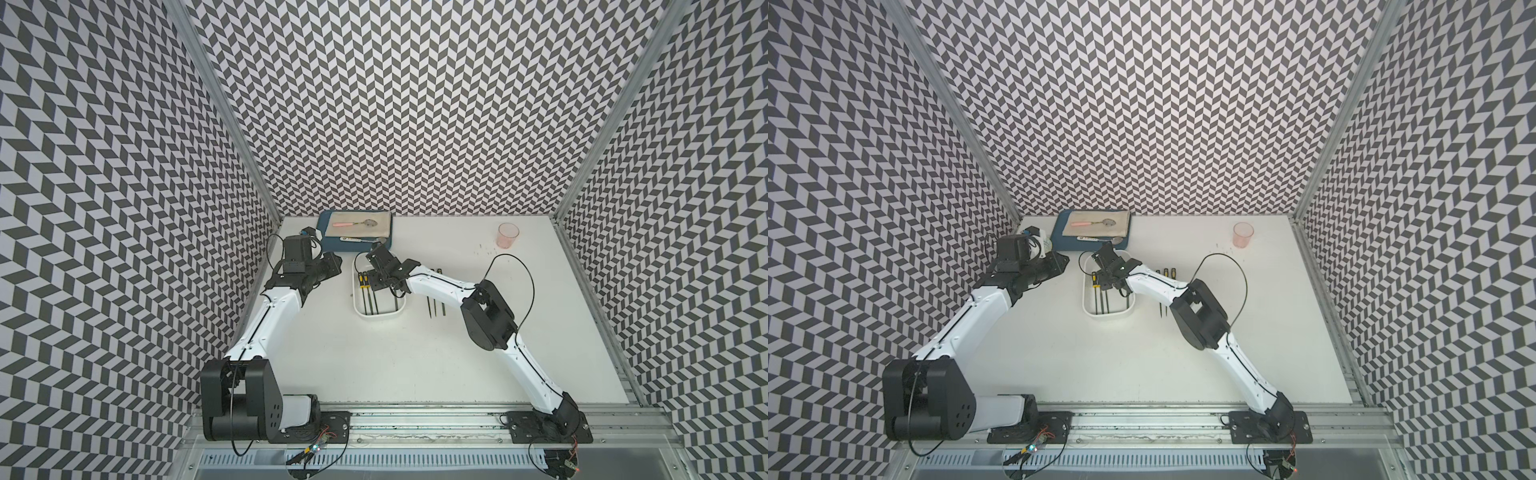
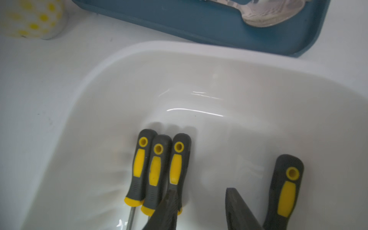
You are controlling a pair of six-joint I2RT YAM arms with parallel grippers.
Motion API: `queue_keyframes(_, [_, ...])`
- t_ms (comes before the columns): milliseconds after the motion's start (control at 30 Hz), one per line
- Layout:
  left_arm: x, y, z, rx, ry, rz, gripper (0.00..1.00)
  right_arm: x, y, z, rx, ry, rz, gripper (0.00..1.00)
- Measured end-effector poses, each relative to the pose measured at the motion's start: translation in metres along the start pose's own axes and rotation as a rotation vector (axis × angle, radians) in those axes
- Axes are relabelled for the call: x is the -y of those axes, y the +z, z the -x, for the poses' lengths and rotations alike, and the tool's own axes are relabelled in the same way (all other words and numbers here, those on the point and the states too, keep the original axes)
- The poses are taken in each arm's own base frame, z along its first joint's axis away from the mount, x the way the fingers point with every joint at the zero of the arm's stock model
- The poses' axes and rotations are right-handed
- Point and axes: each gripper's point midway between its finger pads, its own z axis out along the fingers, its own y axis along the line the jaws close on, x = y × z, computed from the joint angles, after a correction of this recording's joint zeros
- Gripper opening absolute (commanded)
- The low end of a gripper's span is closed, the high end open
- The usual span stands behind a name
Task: Take the file tool out of the storage box
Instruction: Adjust the storage box at the center of the board.
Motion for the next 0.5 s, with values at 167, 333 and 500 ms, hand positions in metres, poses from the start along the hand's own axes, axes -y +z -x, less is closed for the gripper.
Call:
queue_keyframes(167, [0.001, 0.0, 0.0, -0.003, 0.0, -0.007, 0.21, 0.01, -0.012, 0.015, 0.036, -0.013, -0.102, 0.46])
queue_keyframes(333, [0.003, 0.0, -0.001, -0.007, 0.0, -0.017, 0.2, 0.011, -0.02, 0.022, 0.064, -0.024, -0.154, 0.51])
queue_keyframes(500, [0.004, 0.0, -0.002, -0.01, 0.0, -0.024, 0.21, 0.014, -0.022, 0.017, 0.051, -0.039, -0.192, 0.53])
